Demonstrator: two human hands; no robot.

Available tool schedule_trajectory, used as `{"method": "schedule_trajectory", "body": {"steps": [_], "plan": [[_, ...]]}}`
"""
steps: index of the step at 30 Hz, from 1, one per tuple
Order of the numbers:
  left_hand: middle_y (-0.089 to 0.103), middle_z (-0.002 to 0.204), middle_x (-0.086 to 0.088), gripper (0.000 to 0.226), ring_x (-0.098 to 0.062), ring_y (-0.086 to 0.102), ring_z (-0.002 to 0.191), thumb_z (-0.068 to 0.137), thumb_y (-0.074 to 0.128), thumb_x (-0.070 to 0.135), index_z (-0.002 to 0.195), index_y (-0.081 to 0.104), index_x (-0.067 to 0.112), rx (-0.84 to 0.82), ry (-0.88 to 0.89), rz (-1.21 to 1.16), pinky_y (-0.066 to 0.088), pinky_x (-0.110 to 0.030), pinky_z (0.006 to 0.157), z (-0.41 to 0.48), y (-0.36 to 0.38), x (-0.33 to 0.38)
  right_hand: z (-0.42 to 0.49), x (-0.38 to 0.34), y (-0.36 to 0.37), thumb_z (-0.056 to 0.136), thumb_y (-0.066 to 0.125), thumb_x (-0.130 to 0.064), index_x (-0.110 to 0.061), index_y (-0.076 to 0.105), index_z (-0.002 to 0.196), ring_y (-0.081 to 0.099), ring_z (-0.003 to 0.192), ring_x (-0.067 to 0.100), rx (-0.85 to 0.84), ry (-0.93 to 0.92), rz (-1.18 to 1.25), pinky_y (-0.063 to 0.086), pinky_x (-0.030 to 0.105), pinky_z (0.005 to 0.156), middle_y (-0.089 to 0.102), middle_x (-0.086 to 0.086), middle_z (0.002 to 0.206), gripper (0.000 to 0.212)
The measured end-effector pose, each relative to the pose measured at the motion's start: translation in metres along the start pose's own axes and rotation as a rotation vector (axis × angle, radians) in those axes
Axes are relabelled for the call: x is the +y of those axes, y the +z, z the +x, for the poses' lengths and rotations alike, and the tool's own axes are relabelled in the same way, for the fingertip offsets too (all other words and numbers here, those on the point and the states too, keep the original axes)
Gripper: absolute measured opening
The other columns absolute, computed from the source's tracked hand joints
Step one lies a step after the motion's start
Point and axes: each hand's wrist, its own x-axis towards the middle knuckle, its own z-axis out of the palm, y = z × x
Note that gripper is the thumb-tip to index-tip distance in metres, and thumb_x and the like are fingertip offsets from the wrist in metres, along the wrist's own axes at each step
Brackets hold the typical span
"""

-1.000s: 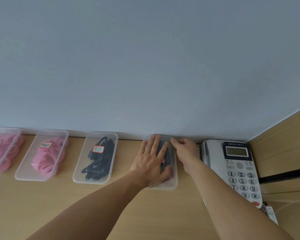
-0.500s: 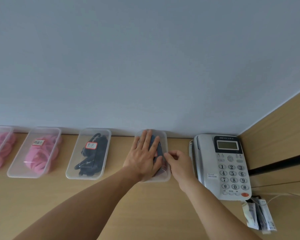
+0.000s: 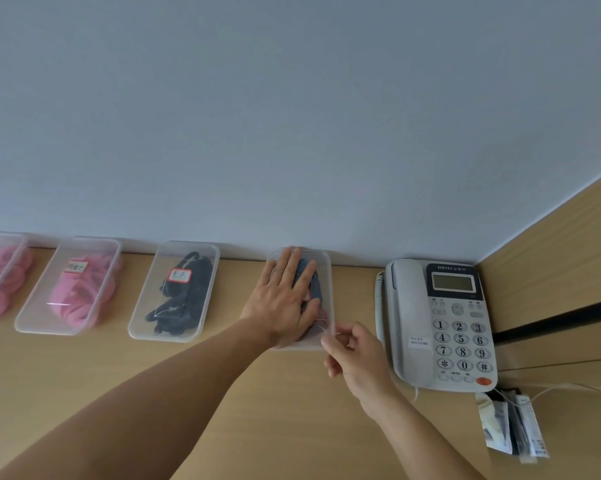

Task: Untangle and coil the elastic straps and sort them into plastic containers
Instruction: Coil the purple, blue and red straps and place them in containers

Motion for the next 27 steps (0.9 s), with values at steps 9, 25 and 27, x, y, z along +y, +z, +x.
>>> {"method": "schedule_trajectory", "body": {"steps": [9,25,27], "plan": [[-0.021,0.162,-0.012,0.078,-0.023,-0.027,0.147,0.09,-0.004,0.054,0.155,-0.009,0.013,0.033,-0.16,-0.079,-0.016,-0.039,0.118,-0.011,-0.004,0.011,-0.003,-0.003,0.001,0.089,0.067,-0.011,-0.004,0.058,0.096,0.058,0.051,0.02,-0.034,-0.006,-0.077,0.048,0.03,0.048,0.062,0.015,0.071,0.013],[-0.015,0.163,-0.014,0.071,-0.023,-0.023,0.148,0.1,0.013,0.048,0.155,-0.004,0.008,0.038,-0.235,-0.155,-0.004,-0.038,0.123,-0.014,0.004,0.008,0.038,-0.025,0.015,0.096,0.056,-0.023,-0.019,0.058,0.072,0.049,0.061,0.006,0.13,-0.249,-0.543,0.033,0.015,0.051,0.058,-0.007,0.066,0.024],[-0.014,0.164,-0.013,0.07,-0.022,-0.022,0.149,0.101,0.015,0.048,0.156,-0.004,0.009,0.049,-0.245,-0.168,-0.003,-0.038,0.123,-0.015,0.004,0.008,0.037,-0.025,0.015,0.096,0.056,-0.024,-0.017,0.059,0.074,0.049,0.062,0.006,0.118,-0.259,-0.558,0.034,0.014,0.052,0.058,-0.006,0.067,0.023]]}}
